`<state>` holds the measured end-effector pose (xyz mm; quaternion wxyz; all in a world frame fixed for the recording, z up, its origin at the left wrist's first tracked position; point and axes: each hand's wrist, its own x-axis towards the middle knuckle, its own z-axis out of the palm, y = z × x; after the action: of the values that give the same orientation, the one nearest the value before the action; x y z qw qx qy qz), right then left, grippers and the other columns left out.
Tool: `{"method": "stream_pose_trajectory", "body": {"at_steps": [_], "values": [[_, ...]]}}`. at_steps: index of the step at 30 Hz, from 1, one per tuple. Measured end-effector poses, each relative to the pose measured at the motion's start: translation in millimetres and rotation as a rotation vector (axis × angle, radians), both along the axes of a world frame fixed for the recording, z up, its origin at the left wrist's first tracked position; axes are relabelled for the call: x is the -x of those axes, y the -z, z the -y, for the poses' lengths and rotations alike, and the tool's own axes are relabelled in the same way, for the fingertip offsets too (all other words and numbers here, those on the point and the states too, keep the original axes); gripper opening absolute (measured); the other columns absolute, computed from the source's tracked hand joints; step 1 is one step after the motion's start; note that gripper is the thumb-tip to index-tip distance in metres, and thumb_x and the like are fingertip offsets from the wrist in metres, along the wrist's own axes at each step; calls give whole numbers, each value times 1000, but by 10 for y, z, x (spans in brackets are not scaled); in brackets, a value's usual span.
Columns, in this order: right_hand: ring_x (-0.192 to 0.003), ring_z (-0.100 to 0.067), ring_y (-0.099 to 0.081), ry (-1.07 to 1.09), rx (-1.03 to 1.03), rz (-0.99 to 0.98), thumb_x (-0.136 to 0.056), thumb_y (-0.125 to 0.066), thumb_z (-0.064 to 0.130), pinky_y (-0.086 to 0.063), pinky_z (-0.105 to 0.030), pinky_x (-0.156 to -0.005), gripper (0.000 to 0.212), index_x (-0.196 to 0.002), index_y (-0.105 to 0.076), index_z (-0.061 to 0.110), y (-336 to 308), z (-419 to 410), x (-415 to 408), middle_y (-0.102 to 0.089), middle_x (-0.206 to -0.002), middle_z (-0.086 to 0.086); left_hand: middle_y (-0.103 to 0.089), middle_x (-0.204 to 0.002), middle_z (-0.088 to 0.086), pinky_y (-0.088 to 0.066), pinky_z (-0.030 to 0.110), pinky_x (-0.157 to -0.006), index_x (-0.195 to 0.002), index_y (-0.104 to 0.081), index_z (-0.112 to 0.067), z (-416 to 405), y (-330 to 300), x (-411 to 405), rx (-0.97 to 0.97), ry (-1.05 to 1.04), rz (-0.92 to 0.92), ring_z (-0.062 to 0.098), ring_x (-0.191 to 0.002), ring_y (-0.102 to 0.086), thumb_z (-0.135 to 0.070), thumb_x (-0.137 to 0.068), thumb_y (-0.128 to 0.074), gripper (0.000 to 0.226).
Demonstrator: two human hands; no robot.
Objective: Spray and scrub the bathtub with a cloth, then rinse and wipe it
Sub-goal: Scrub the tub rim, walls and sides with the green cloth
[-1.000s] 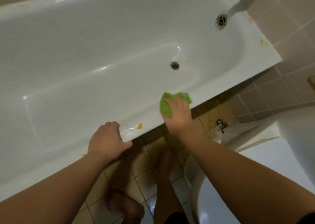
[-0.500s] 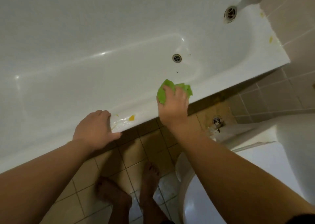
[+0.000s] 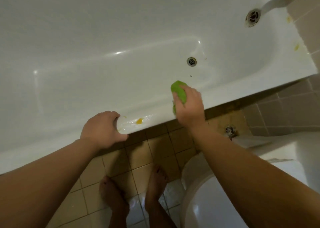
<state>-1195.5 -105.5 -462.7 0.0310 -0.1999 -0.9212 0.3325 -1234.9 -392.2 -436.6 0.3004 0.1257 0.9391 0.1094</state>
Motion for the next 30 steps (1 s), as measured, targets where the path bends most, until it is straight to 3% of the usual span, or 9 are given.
{"method": "stream_pose_trajectory", "body": {"at_steps": [4,7,10,14,18,21,24,27,30], "values": [[-104,-28,-58,-225,136,-63,-99,-51,47,-47,-40,-94,51,-133,-64,11,-13,1125,-56,-68,-118,-10,-66,-111,-6,-49,35,-79,-125,-64,-28,70,15,-31,-46,-29,7,19,-98,-60,-61,-62,-84,74],[-98,-32,-58,-407,-39,-92,-95,-56,49,-49,-42,-85,49,-132,-67,18,54,1178,-85,-66,-113,-11,-65,-108,-7,-51,36,-78,-123,-65,-28,185,51,-46,-73,-35,0,18,-96,-60,-64,-60,-82,75],[-104,-35,-57,-617,-206,-93,-89,-68,44,-49,-43,-88,47,-132,-67,24,124,781,-120,-64,-119,-12,-63,-110,-9,-49,34,-78,-125,-63,-29,342,64,-65,-60,-29,-14,16,-98,-59,-67,-61,-80,77],[-106,-32,-53,-306,-302,-54,-93,-69,39,-49,-48,-91,41,-129,-66,19,169,346,-163,-61,-118,-11,-61,-112,-11,-49,33,-80,-126,-61,-30,571,35,-77,-39,-39,-24,15,-100,-56,-69,-62,-78,77],[-103,-32,-52,46,-256,-67,-92,-74,30,-49,-49,-91,31,-115,-68,10,164,870,-151,-60,-107,-13,-60,-108,-12,-50,33,-80,-122,-62,-30,764,29,-101,-42,-54,-32,14,-98,-56,-69,-62,-77,74],[-90,-32,-54,-132,-232,-163,-90,-72,23,-48,-45,-80,22,-107,-68,10,108,1627,-166,-61,-97,-14,-60,-108,-10,-51,35,-80,-121,-61,-30,900,46,-118,-46,-74,-20,16,-99,-56,-68,-62,-77,71],[-93,-33,-52,-402,-169,-123,-82,-68,22,-44,-41,-80,31,-112,-69,18,46,2090,-239,-61,-102,-12,-61,-103,-8,-53,36,-77,-115,-63,-28,1068,63,-135,-44,-71,-28,18,-95,-57,-68,-60,-74,69],[-96,-36,-56,-508,-219,-106,-78,-71,20,-47,-43,-80,38,-116,-69,21,49,1773,-212,-63,-106,-11,-59,-105,-8,-51,36,-78,-118,-62,-28,1259,70,-146,-8,-62,-41,17,-98,-56,-64,-64,-79,67],[-109,-38,-54,-343,-325,-25,-90,-72,29,-48,-47,-94,36,-125,-64,21,105,1041,-198,-61,-115,-13,-57,-105,-10,-49,34,-78,-119,-60,-29,1383,82,-152,8,-54,-50,16,-99,-54,-65,-65,-78,67]]}}
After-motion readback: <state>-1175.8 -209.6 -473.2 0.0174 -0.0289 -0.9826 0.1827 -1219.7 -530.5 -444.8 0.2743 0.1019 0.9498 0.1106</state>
